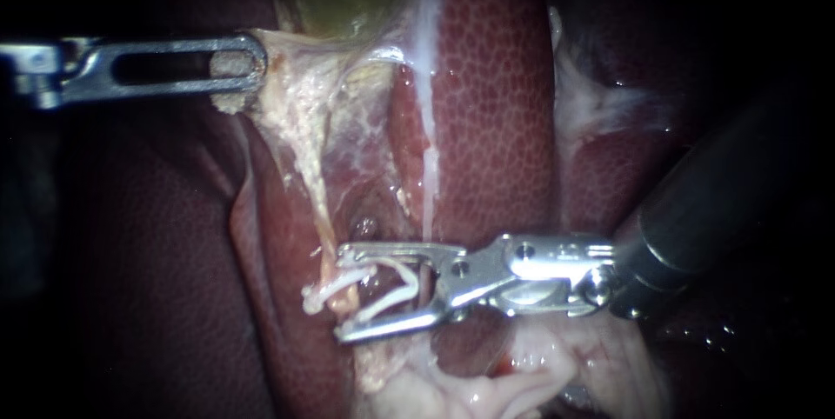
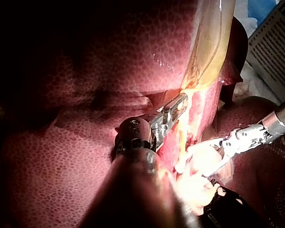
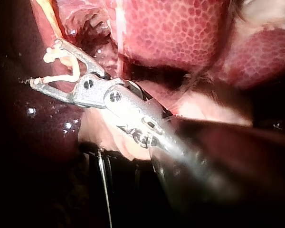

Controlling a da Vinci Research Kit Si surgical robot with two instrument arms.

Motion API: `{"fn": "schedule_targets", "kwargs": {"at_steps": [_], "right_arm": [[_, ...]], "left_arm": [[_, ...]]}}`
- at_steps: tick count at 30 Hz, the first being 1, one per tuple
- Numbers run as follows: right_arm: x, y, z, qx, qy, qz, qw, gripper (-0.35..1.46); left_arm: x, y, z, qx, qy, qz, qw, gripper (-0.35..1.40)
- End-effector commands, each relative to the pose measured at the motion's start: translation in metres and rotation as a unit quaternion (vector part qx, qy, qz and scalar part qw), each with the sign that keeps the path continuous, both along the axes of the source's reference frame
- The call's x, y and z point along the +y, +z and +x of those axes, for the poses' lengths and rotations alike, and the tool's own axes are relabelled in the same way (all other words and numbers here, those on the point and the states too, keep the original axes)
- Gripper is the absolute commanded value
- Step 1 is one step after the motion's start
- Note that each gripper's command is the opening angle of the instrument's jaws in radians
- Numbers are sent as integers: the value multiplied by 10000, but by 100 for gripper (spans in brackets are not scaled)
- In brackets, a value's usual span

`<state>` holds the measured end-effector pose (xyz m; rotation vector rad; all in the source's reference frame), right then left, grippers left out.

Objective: Clipping second clip left tube

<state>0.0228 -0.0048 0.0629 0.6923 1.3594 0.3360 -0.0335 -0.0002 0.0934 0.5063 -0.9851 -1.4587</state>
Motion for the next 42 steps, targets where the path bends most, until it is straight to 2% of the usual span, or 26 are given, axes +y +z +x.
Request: {"fn": "schedule_targets", "kwargs": {"at_steps": [1,16,30,35,42], "right_arm": [[1,1,0,-2,-3,0,10000,60],[16,22,0,-11,16,11,10000,60],[20,27,16,-2,3,50,10000,60],[17,28,22,32,-70,149,9999,60],[13,20,31,173,-323,356,9987,60]], "left_arm": [[0,-1,0,2,-1,0,10000,-35],[-1,-1,0,4,-4,-1,10000,-35],[-1,-2,0,7,-7,-2,10000,-35],[-1,-2,-1,7,-7,-2,10000,-35],[-1,-2,-1,8,-8,-2,10000,-35]]}}
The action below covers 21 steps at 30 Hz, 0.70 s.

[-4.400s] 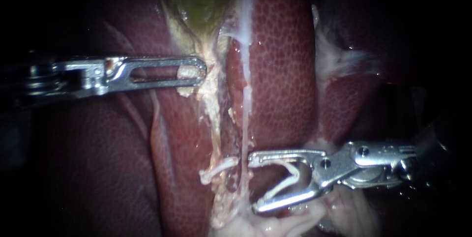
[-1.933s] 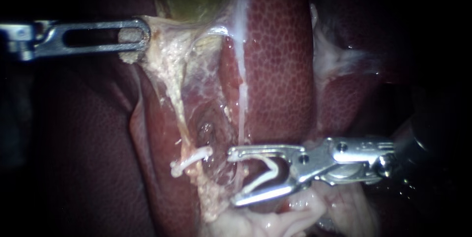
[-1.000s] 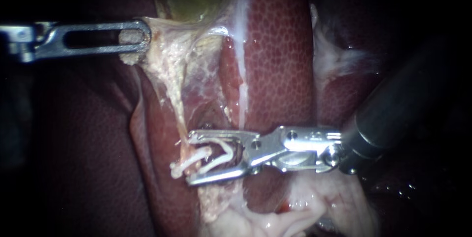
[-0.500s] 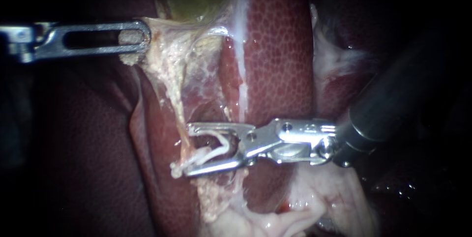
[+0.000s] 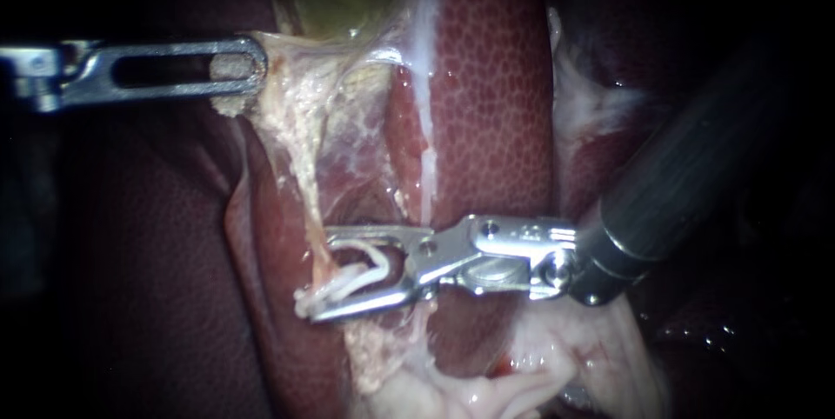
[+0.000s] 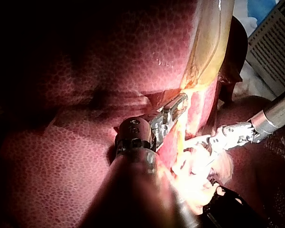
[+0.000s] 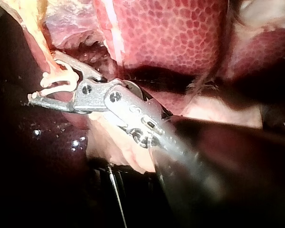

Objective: Clipping second clip left tube

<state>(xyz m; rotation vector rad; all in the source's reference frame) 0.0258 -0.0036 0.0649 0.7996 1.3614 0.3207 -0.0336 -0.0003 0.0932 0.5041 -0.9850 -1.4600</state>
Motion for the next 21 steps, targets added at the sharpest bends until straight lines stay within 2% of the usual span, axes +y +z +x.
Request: {"fn": "schedule_targets", "kwargs": {"at_steps": [1,5,21], "right_arm": [[0,-2,1,21,-34,16,10000,60],[-4,-2,7,67,-131,81,9999,60],[-11,9,21,54,-159,122,9998,58]], "left_arm": [[0,0,0,1,-1,0,10000,-35],[0,1,0,0,1,0,10000,-35],[-1,2,-4,9,-11,-7,10000,-35]]}}
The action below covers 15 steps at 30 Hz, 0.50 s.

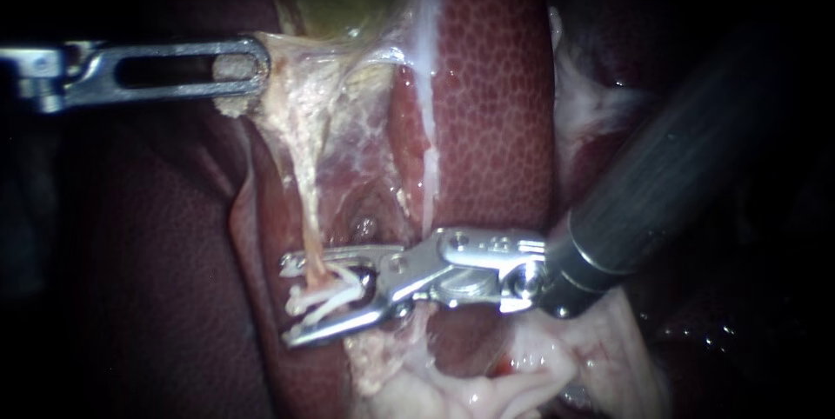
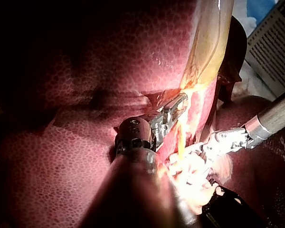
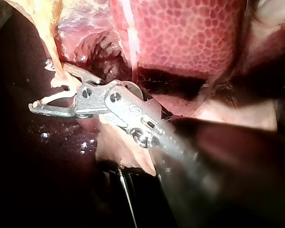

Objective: Clipping second clip left tube

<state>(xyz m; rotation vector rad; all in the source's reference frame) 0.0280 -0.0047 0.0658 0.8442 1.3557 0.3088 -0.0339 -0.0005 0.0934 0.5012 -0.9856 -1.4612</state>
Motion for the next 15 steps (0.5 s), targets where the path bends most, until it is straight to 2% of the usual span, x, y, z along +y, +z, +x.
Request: {"fn": "schedule_targets", "kwargs": {"at_steps": [1,15], "right_arm": [[0,0,0,0,1,-2,10000,58],[4,10,-6,-15,-10,51,10000,44]], "left_arm": [[0,0,0,2,-1,0,10000,-35],[0,1,-1,4,-2,-2,10000,-35]]}}
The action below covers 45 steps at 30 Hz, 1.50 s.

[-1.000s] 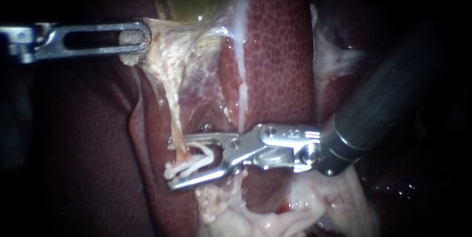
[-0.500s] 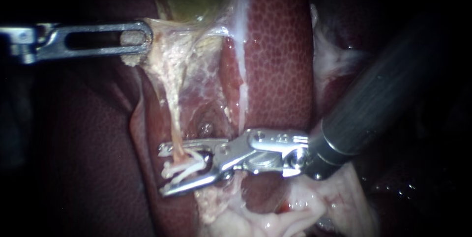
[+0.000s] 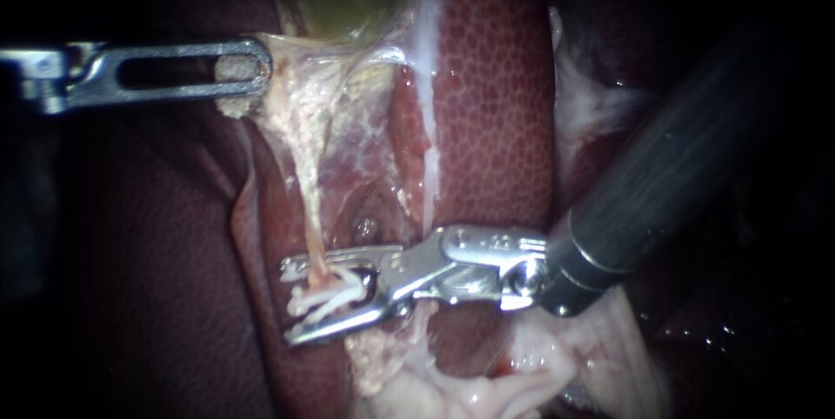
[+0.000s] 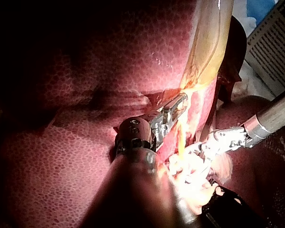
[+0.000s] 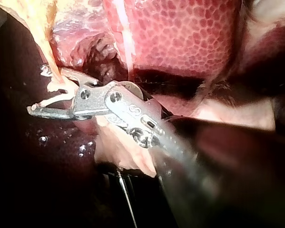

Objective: Clipping second clip left tube

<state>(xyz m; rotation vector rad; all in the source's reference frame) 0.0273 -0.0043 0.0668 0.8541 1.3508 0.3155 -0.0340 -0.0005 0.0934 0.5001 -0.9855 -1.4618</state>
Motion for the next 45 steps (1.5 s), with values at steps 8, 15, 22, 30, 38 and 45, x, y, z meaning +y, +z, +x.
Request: {"fn": "schedule_targets", "kwargs": {"at_steps": [8,15,22,30,38,45], "right_arm": [[2,5,-2,3,0,-4,10000,37],[2,8,-5,7,-8,-7,10000,26],[3,10,-6,4,-18,19,10000,11],[3,12,-8,-1,-27,46,10000,-8],[3,13,-11,-27,-82,119,9999,-35],[4,13,-11,-86,-160,123,9998,-35]], "left_arm": [[-1,0,0,1,1,-2,10000,-35],[-1,0,0,2,0,-3,10000,-35],[-1,1,-1,12,-11,-7,10000,-35],[-1,1,-1,13,-12,-7,10000,-35],[-1,0,-1,13,-12,-7,10000,-35],[-1,0,-1,13,-12,-7,10000,-35]]}}
